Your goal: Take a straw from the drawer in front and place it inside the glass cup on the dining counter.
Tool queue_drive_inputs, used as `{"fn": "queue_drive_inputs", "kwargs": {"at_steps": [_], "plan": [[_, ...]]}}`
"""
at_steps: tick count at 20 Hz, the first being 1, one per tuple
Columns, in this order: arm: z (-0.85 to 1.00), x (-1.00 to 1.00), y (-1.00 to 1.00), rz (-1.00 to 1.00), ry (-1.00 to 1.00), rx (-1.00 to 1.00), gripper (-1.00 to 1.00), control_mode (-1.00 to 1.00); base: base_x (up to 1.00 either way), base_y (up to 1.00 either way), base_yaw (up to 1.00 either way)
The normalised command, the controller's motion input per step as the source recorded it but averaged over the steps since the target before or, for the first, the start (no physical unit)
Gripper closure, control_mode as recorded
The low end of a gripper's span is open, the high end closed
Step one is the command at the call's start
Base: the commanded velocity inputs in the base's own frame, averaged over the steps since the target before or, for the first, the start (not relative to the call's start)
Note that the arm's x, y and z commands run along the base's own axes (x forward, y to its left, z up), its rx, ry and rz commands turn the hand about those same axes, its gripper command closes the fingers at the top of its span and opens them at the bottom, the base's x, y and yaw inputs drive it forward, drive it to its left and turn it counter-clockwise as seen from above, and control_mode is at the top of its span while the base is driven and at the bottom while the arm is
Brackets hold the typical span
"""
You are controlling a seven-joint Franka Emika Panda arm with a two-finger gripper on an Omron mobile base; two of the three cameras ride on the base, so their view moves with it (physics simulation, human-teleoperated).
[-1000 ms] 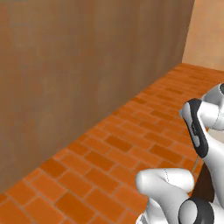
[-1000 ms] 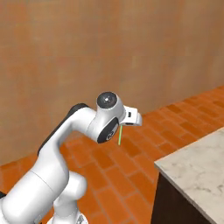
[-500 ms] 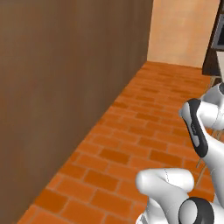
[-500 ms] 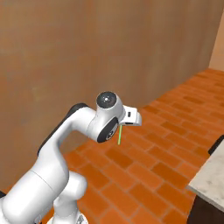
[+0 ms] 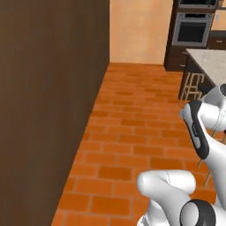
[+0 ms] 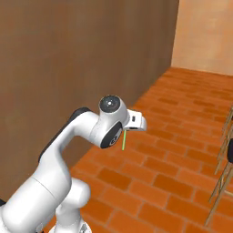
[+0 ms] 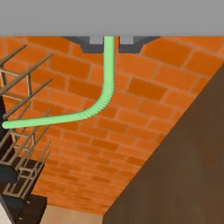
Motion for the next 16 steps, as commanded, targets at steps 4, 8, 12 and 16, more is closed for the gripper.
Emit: {"fn": "queue_drive_inputs", "kwargs": {"at_steps": [4,8,12,16], "plan": [[0.0,0.0,0.0,0.0,0.0,0.0,1.0,1.0,1.0,0.69,-0.51],[0.0,0.0,0.0,0.0,0.0,0.0,1.0,1.0,1.0,0.68,-0.51],[0.0,0.0,0.0,0.0,0.0,0.0,1.0,1.0,1.0,0.68,-0.5],[0.0,0.0,0.0,0.0,0.0,0.0,1.0,1.0,1.0,0.69,-0.48]]}}
